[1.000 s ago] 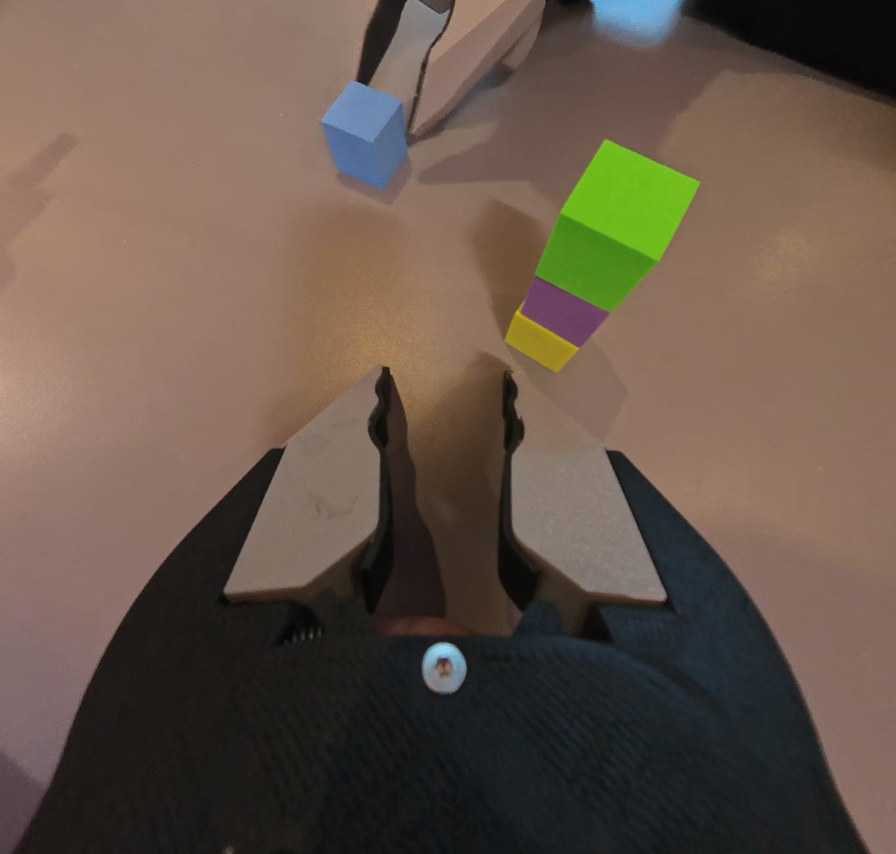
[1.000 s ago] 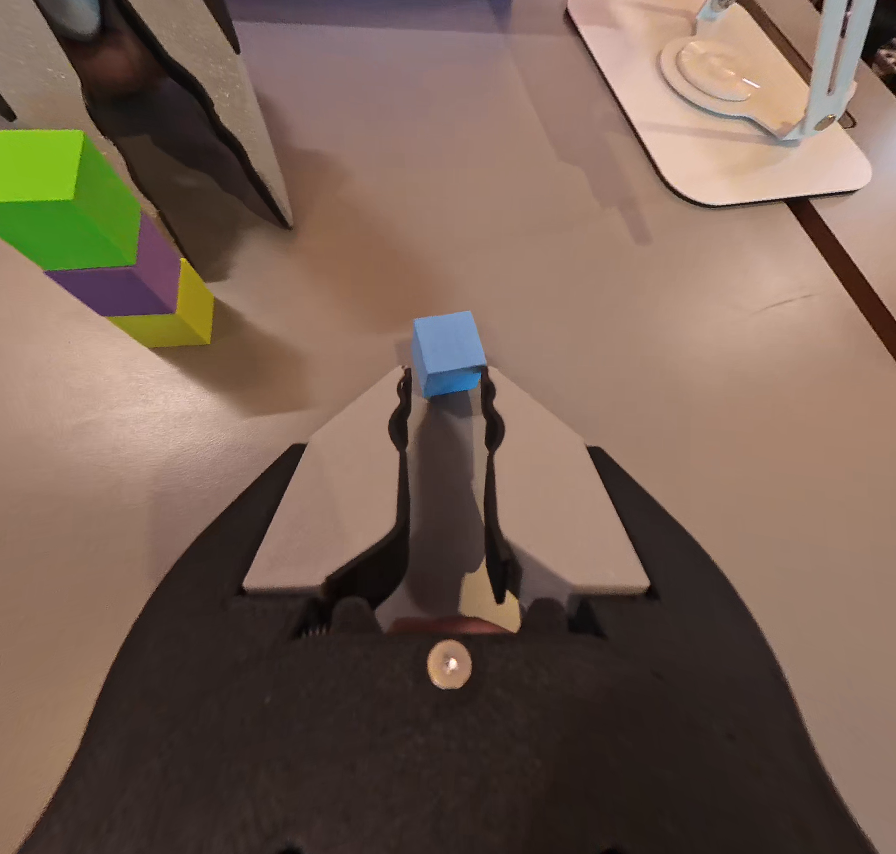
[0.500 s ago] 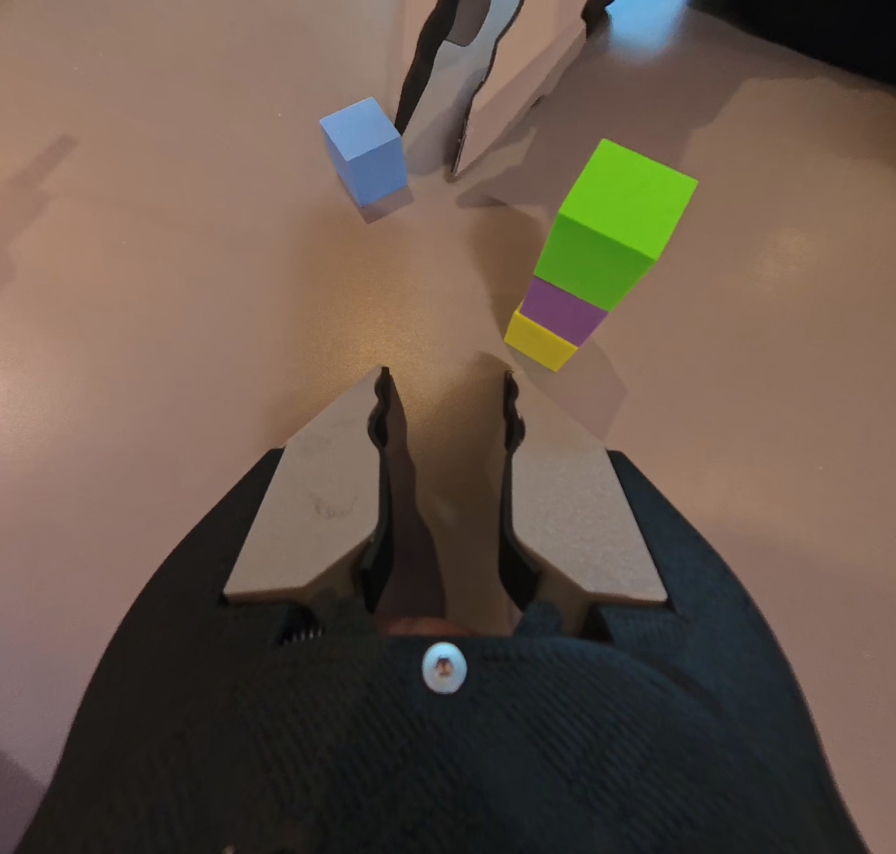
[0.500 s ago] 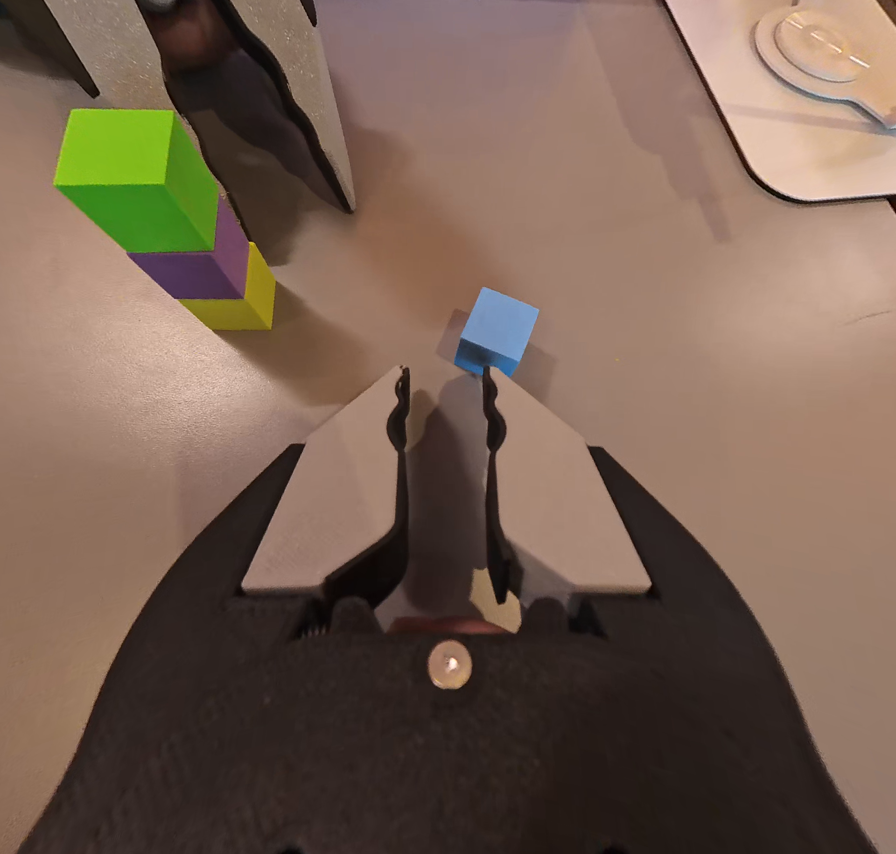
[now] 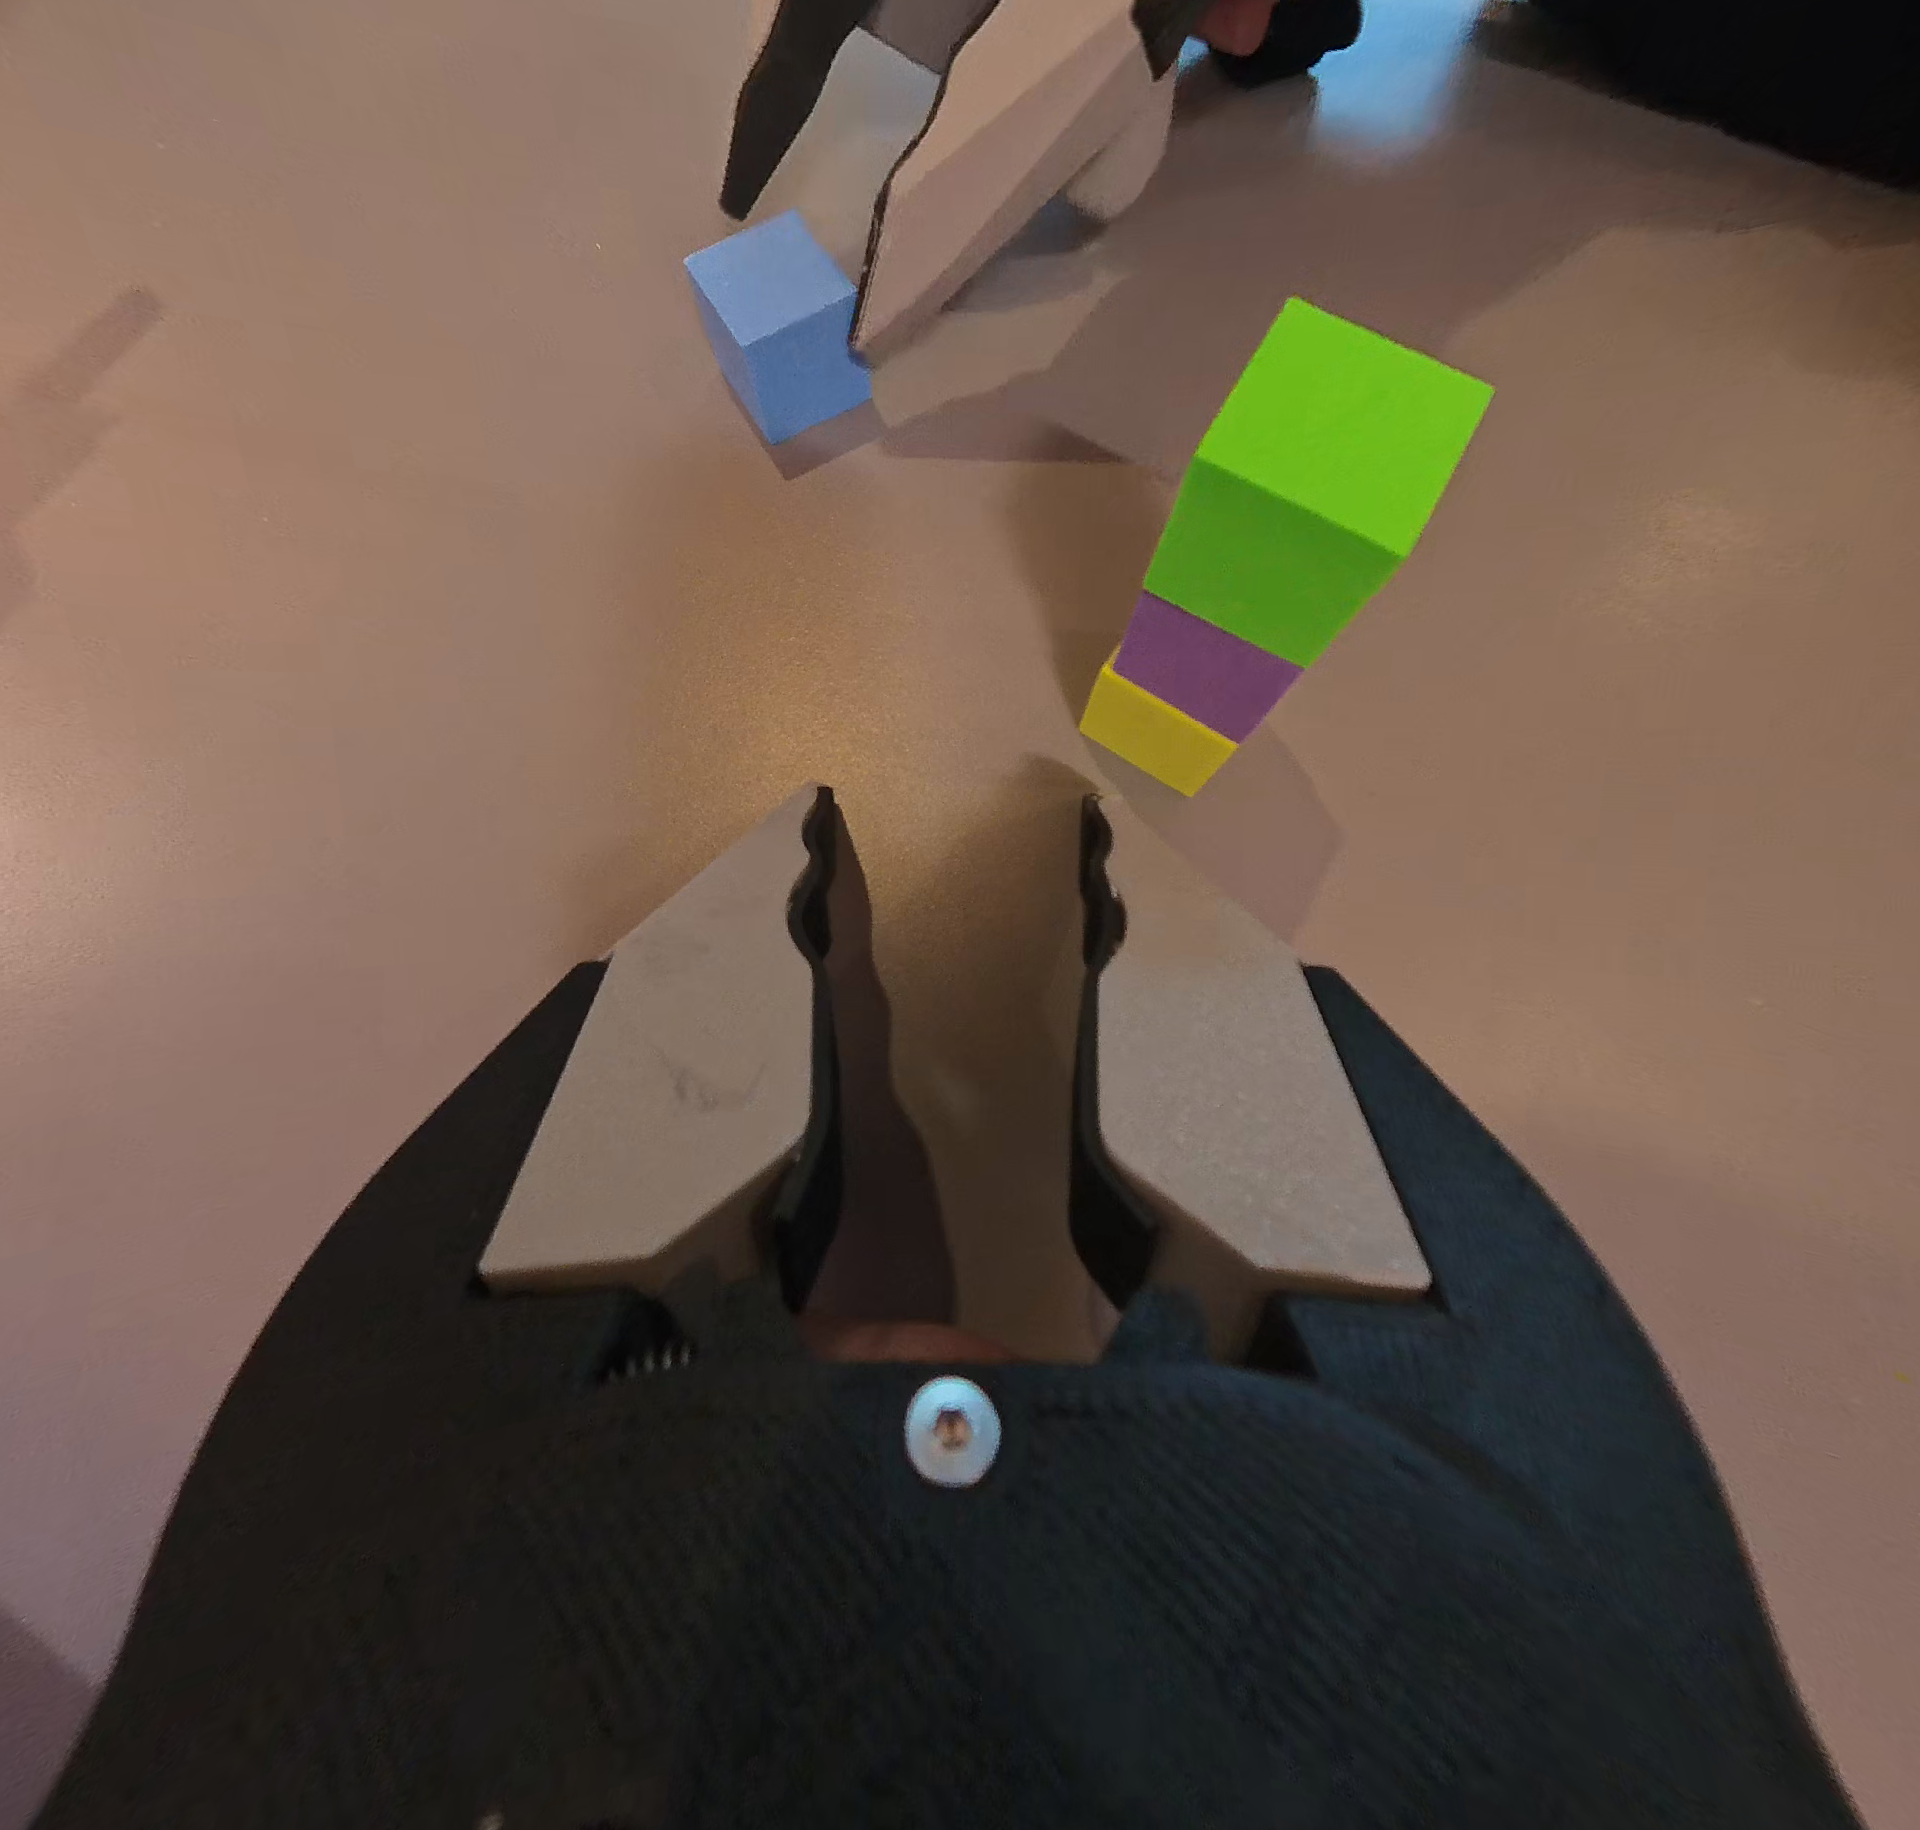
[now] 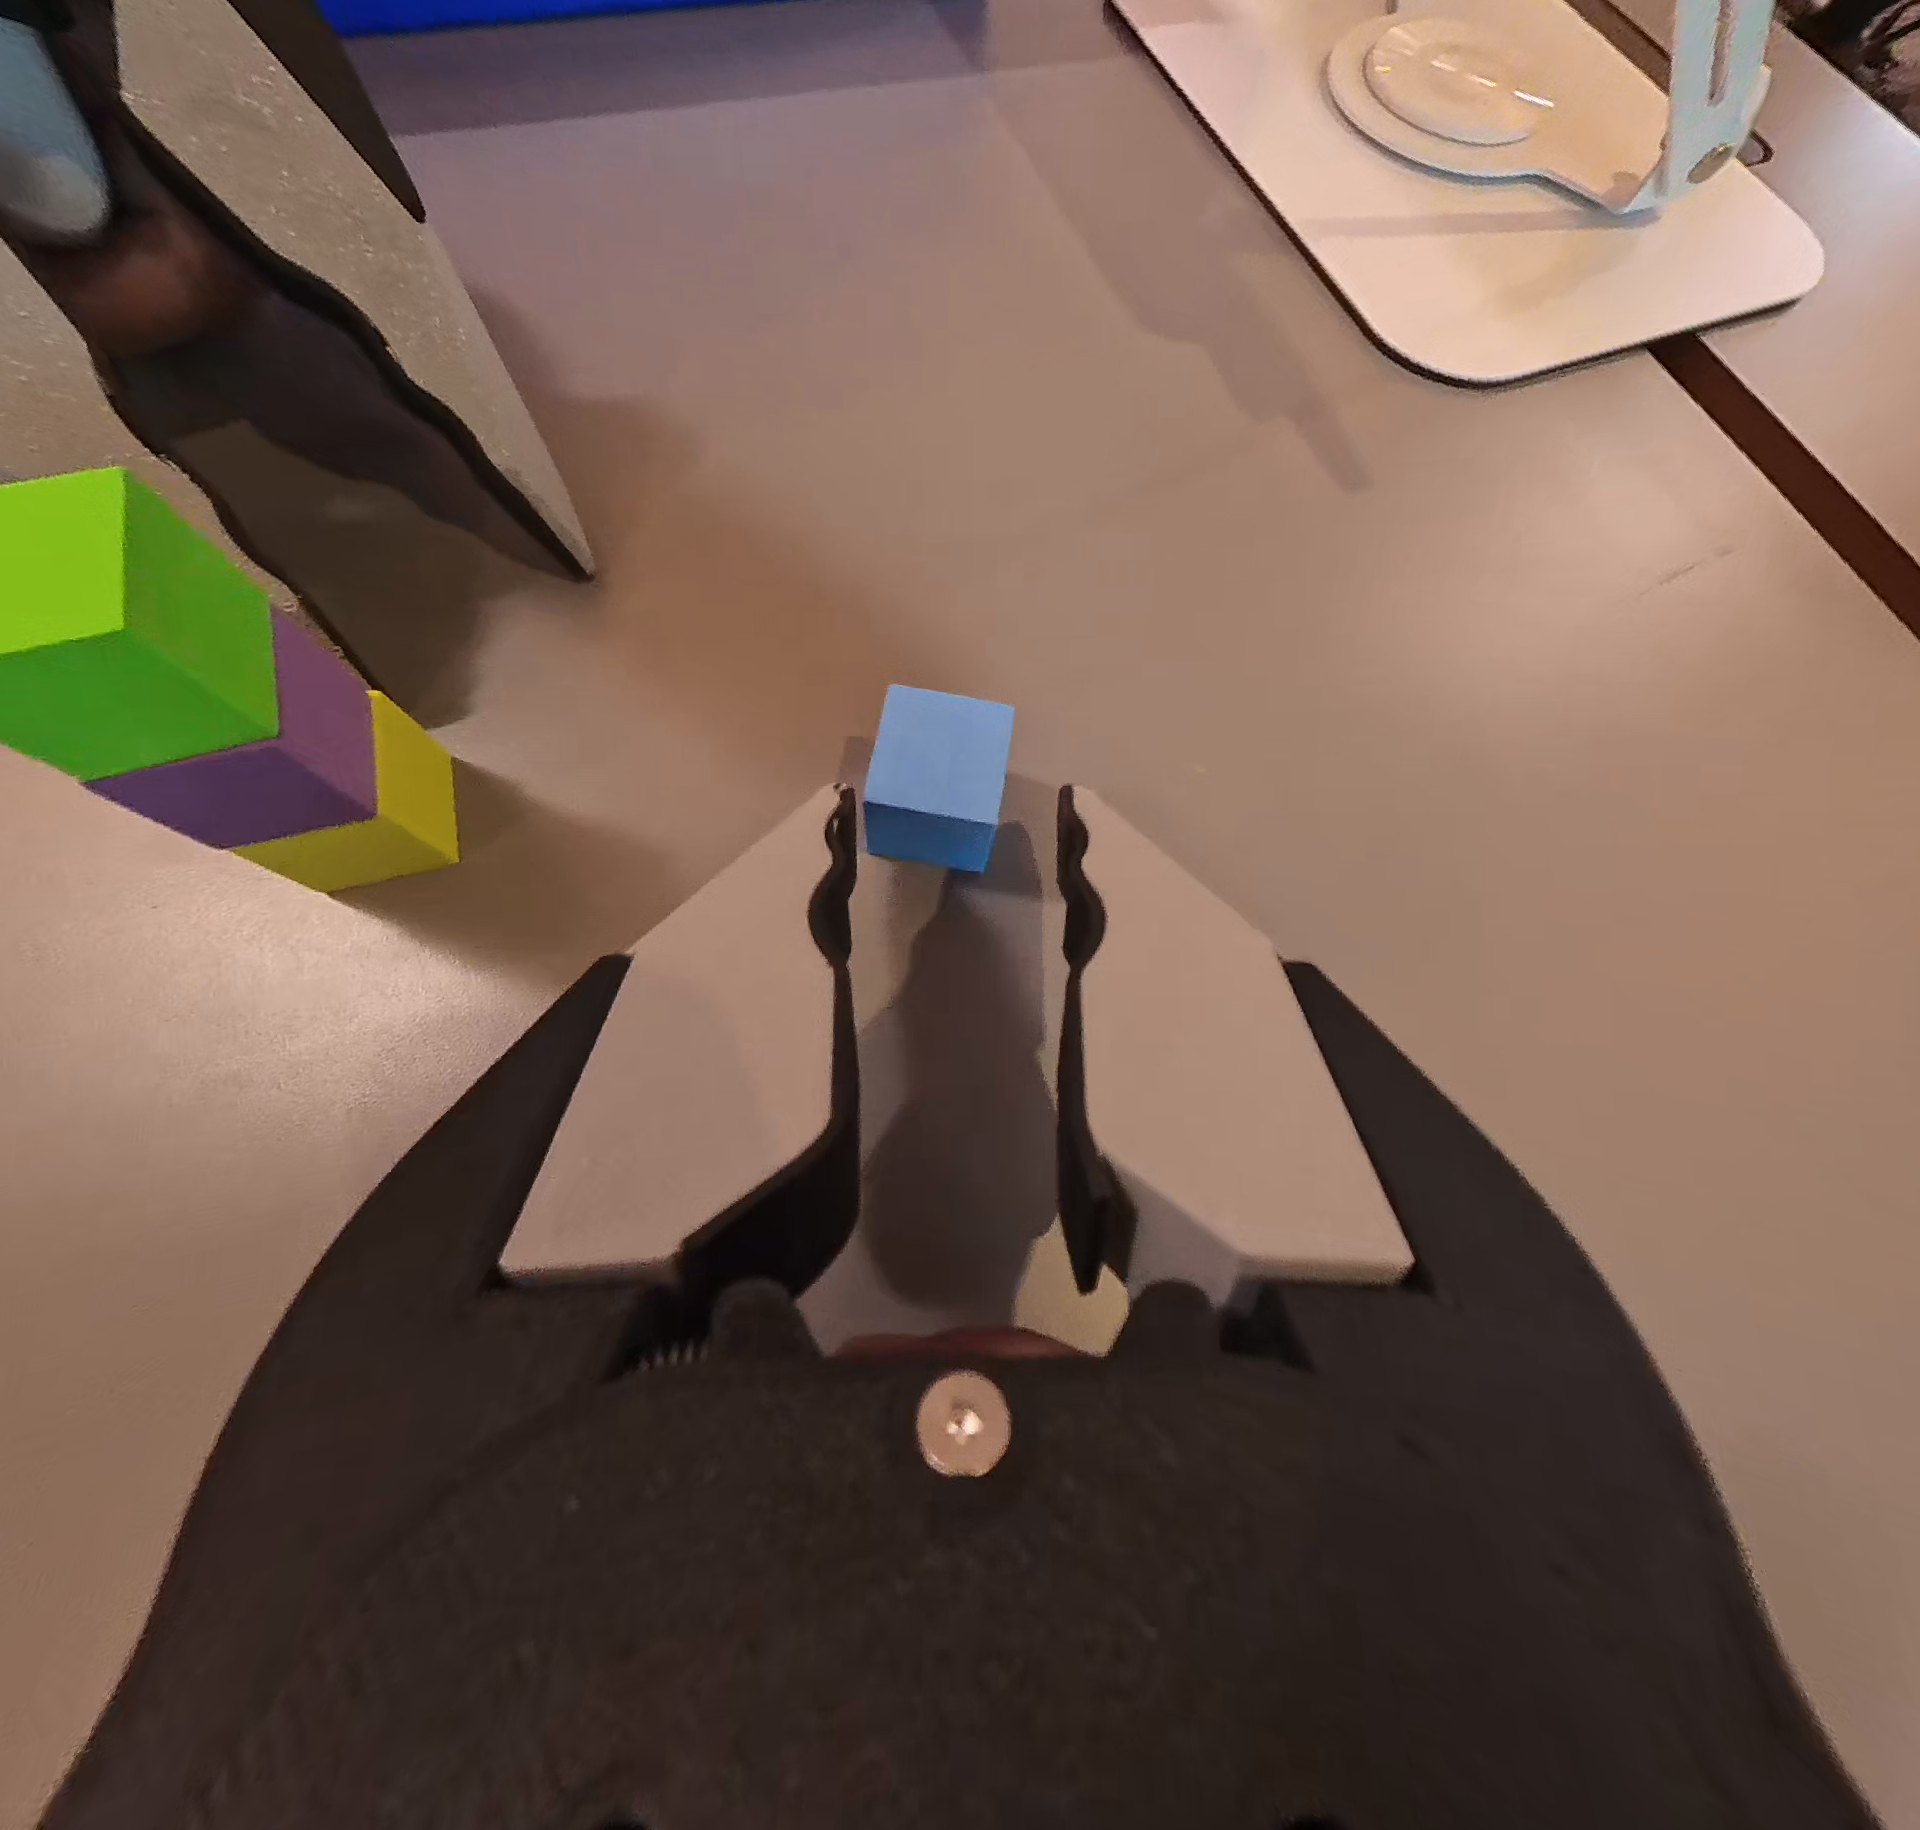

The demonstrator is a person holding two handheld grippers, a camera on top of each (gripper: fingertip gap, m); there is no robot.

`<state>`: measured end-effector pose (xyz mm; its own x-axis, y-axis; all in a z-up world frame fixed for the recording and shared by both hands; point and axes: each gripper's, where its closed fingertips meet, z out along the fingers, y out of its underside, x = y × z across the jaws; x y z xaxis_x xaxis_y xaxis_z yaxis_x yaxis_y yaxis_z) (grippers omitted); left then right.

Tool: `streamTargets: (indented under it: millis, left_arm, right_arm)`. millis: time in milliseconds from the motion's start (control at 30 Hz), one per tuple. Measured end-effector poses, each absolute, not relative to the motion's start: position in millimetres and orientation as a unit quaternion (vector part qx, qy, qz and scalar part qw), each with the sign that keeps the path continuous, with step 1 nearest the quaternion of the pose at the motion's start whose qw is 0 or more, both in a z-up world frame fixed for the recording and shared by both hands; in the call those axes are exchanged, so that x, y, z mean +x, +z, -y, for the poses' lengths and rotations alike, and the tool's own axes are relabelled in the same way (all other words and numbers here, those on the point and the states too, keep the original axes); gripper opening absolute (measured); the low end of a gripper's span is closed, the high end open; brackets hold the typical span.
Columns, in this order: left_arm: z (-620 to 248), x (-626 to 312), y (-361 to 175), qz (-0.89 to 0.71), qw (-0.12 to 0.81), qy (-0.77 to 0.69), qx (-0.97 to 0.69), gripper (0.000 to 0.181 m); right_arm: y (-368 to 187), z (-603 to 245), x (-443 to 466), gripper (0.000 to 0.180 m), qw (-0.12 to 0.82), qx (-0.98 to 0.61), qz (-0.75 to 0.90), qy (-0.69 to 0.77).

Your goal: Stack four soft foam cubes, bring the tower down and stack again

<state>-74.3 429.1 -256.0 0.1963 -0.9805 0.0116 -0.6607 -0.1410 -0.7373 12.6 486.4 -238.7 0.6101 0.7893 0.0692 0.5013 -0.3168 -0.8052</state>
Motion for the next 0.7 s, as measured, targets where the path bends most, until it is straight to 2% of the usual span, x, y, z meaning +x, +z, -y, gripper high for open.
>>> streamTargets:
  millis: [167, 367, 700]
  left_arm:
    - [-428.9, -74.3, -255.9, -0.577, 0.307, -0.261, -0.71, 0.046]
    - [-428.9, -74.3, -256.0, -0.578, 0.308, -0.259, -0.709, 0.046]
    - [-428.1, -74.3, -255.8, -0.576, 0.309, -0.258, -0.712, 0.046]
  right_arm:
    - [-236.8, -487.8, 14.3, 0.046, 0.435, -0.809, 0.367, 0.147]
    - [-233.4, -477.8, 12.9, 0.039, 0.448, -0.816, 0.337, 0.144]
    - [-239.8, -488.3, 14.3, 0.042, 0.43, -0.835, 0.312, 0.14]
